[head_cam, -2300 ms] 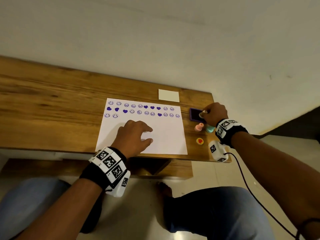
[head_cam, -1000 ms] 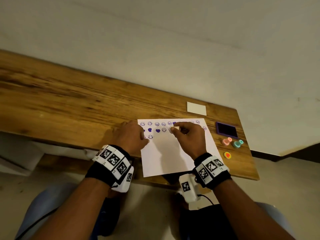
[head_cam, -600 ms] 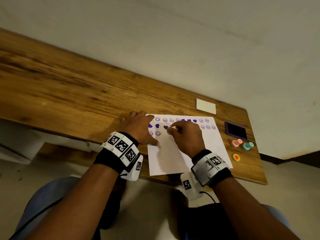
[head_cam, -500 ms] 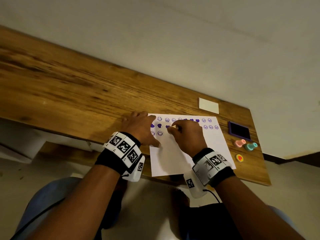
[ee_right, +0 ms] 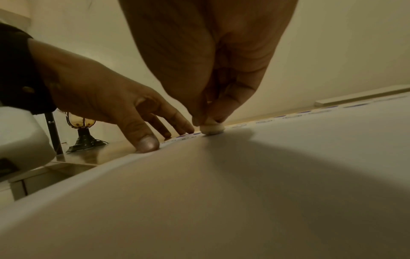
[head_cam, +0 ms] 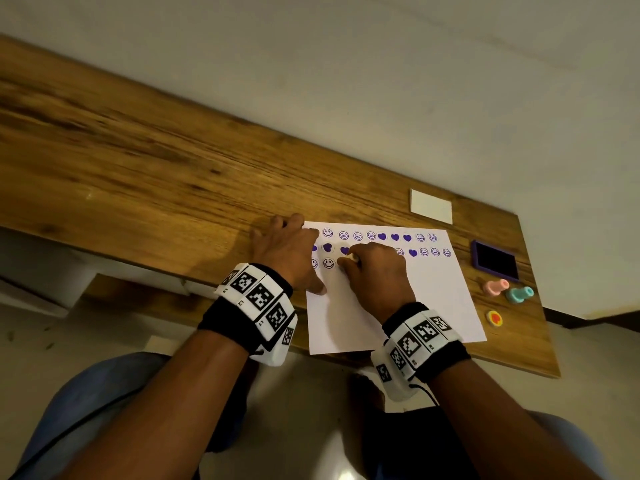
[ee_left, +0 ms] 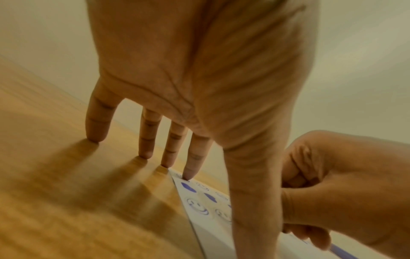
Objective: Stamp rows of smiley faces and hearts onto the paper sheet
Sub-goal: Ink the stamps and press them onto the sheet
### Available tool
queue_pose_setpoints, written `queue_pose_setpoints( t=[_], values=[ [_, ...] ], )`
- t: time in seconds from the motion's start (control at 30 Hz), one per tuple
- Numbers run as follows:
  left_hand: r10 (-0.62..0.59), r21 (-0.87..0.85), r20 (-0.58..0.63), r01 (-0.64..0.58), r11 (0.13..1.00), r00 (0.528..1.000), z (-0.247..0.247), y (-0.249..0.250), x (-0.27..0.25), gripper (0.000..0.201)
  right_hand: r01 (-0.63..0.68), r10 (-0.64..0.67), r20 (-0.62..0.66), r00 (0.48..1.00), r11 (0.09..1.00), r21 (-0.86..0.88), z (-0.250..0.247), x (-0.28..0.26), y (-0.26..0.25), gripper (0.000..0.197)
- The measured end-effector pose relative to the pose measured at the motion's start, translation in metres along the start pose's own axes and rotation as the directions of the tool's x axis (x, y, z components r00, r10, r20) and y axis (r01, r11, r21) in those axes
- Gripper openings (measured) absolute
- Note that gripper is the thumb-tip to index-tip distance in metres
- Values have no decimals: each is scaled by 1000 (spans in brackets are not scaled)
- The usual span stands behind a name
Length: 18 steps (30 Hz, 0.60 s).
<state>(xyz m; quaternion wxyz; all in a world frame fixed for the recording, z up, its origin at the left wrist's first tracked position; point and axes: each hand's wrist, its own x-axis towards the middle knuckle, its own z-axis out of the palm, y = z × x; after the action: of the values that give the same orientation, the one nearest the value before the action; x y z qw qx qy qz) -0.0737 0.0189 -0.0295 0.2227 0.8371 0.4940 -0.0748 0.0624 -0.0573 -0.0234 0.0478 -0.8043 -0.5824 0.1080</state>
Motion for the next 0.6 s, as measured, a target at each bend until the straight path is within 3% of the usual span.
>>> queue_pose_setpoints(
  t=[0.3, 0.6],
  values=[
    [-12, -7, 9, 13, 1000, 1000, -2, 5, -3, 97, -13, 14, 3, 1000, 994, -106, 3, 5, -11, 28],
    [-22, 27, 2, 22, 999, 1000, -18, 16, -11, 95, -15, 15, -2, 1000, 998, -67, -23, -5, -22, 23]
  ],
)
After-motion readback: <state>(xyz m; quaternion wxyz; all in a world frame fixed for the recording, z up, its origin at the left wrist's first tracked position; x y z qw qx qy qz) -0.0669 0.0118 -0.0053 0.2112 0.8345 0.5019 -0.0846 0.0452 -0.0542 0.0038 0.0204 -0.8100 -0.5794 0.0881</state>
